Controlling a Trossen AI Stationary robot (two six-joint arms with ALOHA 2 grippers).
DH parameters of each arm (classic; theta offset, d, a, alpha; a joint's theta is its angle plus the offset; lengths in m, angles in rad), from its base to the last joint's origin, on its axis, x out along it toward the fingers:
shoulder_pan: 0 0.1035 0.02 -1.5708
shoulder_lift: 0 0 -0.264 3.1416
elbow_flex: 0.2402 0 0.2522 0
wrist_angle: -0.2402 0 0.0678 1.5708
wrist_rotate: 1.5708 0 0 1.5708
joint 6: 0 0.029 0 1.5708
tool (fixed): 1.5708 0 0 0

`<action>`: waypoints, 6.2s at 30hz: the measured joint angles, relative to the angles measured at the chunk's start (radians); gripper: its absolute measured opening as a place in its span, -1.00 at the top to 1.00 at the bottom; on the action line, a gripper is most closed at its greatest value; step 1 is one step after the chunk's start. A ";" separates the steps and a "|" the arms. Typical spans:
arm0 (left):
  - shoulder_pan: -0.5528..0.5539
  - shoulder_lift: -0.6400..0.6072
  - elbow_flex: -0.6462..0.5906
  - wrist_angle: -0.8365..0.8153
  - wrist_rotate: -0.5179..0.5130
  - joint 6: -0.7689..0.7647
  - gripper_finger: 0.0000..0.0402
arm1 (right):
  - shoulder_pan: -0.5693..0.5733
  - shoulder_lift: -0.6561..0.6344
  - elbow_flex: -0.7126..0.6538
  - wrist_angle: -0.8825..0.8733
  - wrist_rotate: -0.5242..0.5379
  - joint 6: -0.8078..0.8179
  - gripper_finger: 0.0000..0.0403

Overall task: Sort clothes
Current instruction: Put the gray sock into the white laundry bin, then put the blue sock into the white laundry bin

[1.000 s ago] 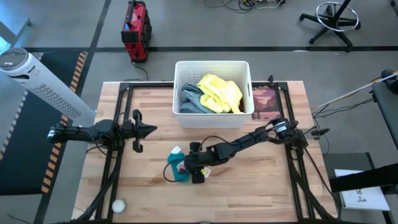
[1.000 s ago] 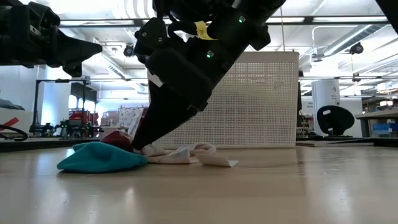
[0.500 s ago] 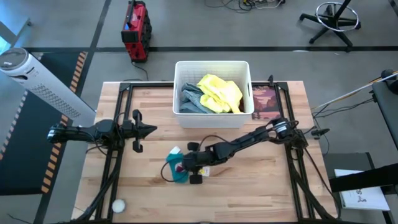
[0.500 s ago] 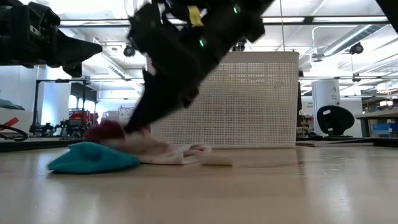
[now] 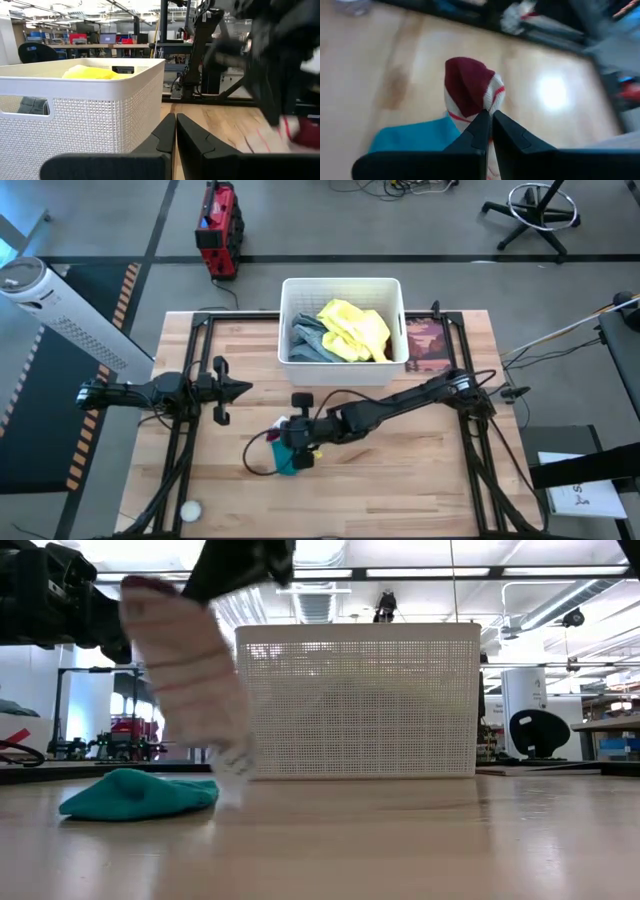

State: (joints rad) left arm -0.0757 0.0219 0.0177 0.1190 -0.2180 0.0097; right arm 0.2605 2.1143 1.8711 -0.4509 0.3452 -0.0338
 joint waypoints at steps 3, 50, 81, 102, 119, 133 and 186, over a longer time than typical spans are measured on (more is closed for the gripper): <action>0.000 0.000 0.000 0.000 0.000 0.000 1.00 | 0.000 0.000 0.108 -0.101 0.098 -0.059 0.99; 0.000 0.000 0.000 -0.007 0.000 0.000 1.00 | -0.365 -0.174 0.318 -0.497 0.339 -0.144 0.99; 0.000 0.000 0.000 -0.008 0.000 0.008 1.00 | -0.556 -0.174 -0.078 -0.343 0.127 0.050 0.80; 0.000 0.000 0.000 -0.014 0.000 0.008 1.00 | -0.420 -0.216 0.180 -0.470 -0.011 -0.171 -0.10; 0.000 0.000 0.000 -0.016 0.000 0.008 1.00 | -0.220 -0.231 0.025 -0.360 -0.390 -0.083 0.03; 0.000 0.000 0.000 -0.016 0.000 0.007 1.00 | -0.070 -0.226 -0.286 -0.040 -0.432 0.026 0.08; 0.000 0.000 0.000 -0.022 0.000 0.007 1.00 | -0.031 0.324 0.120 -0.028 -0.388 -0.013 0.68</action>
State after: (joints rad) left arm -0.0757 0.0219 0.0174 0.0971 -0.2180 0.0170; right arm 0.2293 2.4381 1.9916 -0.4793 -0.0425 -0.0468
